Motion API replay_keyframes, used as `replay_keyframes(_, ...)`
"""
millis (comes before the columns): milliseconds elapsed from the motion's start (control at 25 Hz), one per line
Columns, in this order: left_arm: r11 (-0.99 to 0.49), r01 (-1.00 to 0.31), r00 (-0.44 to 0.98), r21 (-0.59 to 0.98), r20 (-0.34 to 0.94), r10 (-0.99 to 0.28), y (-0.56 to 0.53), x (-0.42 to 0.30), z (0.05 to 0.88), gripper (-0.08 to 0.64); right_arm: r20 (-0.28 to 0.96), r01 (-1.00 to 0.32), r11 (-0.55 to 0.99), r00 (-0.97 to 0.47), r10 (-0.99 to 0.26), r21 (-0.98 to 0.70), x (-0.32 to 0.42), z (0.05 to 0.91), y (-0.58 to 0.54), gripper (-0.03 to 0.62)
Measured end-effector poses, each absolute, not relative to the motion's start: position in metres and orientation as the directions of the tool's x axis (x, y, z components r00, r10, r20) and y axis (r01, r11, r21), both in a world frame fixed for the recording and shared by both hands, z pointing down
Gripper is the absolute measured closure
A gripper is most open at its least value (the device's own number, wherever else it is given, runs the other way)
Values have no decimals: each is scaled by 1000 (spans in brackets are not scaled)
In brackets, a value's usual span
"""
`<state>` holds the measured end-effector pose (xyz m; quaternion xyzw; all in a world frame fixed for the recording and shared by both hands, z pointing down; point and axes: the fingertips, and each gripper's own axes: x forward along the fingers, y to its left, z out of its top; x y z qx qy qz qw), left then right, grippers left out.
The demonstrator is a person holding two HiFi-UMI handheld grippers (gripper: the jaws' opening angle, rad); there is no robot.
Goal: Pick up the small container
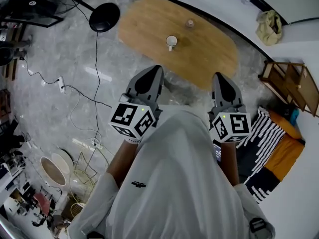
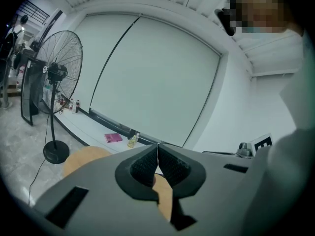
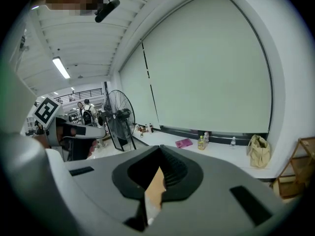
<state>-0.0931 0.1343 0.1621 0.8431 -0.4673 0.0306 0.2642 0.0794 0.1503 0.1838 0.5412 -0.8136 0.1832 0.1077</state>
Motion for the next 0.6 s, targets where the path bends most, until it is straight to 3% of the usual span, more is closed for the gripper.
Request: replay_keyframes(600,-481,-731,657,484,306,-689,45,-152,176,538,409,-959,269,-282,-868,-91,23,183,81,584)
